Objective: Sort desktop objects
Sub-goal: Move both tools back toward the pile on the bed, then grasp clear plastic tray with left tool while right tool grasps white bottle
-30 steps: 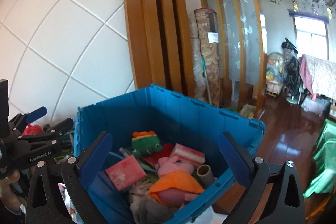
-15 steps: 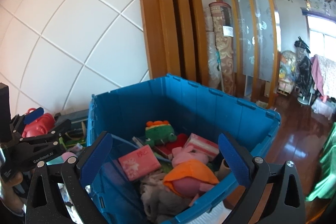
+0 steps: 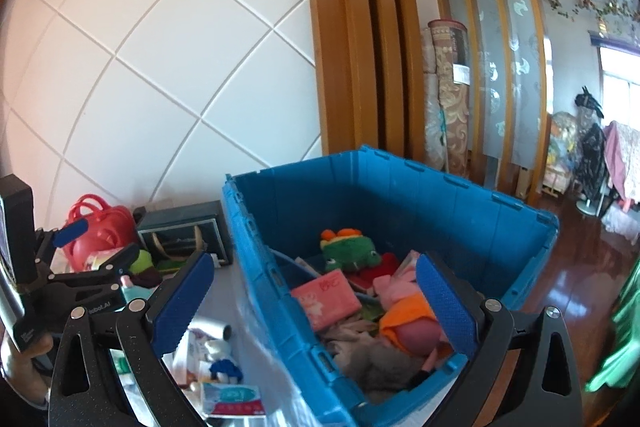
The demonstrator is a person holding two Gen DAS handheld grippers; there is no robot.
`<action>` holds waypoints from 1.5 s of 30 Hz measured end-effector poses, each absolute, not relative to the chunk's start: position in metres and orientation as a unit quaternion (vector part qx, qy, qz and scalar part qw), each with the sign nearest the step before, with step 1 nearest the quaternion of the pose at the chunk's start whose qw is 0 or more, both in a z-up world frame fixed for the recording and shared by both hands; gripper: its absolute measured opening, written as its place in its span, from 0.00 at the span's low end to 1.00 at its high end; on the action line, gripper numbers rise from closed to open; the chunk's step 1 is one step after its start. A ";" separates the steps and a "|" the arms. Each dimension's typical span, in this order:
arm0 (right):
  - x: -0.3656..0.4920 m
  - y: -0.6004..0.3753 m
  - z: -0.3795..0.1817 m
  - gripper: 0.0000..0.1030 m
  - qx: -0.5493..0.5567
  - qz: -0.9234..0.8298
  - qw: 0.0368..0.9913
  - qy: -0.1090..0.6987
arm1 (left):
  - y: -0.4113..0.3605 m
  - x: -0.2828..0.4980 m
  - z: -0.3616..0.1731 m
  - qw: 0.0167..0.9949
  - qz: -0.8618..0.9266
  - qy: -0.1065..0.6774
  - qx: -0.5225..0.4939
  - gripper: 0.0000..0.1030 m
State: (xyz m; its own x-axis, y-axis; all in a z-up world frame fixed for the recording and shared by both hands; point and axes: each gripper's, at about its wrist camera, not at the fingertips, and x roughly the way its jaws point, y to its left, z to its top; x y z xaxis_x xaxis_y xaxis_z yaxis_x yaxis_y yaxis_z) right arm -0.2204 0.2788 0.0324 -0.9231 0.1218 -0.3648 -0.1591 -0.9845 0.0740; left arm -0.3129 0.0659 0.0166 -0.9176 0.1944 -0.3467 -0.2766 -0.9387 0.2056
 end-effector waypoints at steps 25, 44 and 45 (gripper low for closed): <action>-0.230 0.128 -0.095 0.99 -0.334 0.942 0.000 0.019 | -0.106 -0.265 -0.170 0.205 0.903 0.222 -0.305 0.91; -0.222 0.104 -0.265 0.87 -0.509 0.858 0.043 0.060 | -0.084 -0.282 -0.268 0.438 0.753 0.351 -0.342 0.91; -0.224 0.104 -0.271 0.84 -0.518 0.852 0.051 0.059 | -0.084 -0.285 -0.270 0.450 0.745 0.354 -0.343 0.91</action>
State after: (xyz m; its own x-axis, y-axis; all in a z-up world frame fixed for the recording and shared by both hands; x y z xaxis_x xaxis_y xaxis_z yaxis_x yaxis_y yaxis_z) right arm -0.2237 0.1041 -0.2715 -0.4588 0.0260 -0.8881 -0.1490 -0.9877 0.0480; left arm -0.2851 -0.0835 -0.2704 -0.3600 0.4275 -0.8292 -0.9127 -0.3454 0.2182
